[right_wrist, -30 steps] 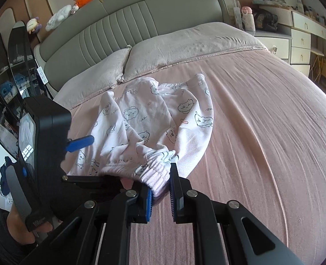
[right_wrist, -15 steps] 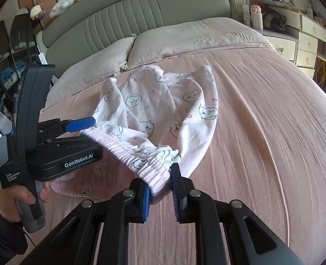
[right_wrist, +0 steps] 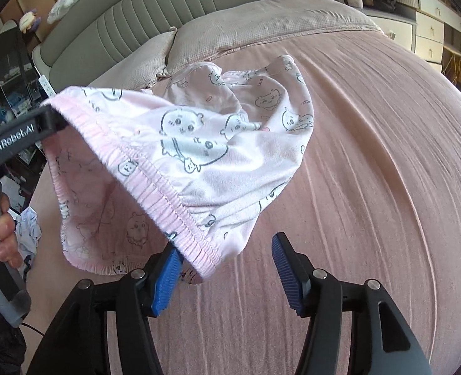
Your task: Fold clothes
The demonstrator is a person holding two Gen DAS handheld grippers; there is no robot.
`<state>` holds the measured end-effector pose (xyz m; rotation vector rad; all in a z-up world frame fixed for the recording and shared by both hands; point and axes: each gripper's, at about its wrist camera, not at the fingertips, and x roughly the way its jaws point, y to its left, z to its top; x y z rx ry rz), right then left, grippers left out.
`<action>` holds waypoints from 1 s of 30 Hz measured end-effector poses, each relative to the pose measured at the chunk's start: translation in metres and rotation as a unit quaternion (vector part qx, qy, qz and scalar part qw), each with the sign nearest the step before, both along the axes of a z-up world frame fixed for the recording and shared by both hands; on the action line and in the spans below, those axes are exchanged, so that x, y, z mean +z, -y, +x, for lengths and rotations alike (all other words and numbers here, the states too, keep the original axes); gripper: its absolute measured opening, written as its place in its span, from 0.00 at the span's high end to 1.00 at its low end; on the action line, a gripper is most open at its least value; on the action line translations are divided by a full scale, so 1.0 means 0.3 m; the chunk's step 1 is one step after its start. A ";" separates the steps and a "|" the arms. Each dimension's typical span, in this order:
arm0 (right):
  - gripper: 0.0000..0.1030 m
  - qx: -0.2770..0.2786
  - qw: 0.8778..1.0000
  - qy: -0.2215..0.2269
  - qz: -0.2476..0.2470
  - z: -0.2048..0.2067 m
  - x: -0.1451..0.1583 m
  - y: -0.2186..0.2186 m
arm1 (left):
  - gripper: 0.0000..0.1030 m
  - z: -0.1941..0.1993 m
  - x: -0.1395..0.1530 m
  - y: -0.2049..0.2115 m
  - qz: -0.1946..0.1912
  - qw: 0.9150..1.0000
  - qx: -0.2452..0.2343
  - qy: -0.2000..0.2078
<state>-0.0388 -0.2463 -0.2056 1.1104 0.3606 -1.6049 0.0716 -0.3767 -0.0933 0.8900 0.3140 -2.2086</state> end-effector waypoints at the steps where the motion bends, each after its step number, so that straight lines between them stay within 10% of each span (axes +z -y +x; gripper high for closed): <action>1: 0.45 0.001 1.000 -0.001 0.001 0.008 -0.003 0.006 | 0.73 0.002 0.011 -0.001 -0.001 1.000 -0.003 -0.004; 14: 0.45 -0.015 0.999 0.050 0.002 0.096 -0.066 0.055 | 0.81 0.040 0.065 0.032 -0.002 1.000 0.001 -0.031; 30: 0.43 -0.038 0.999 -0.002 0.003 0.159 -0.110 0.078 | 0.82 0.149 0.145 0.078 0.014 0.996 0.020 -0.090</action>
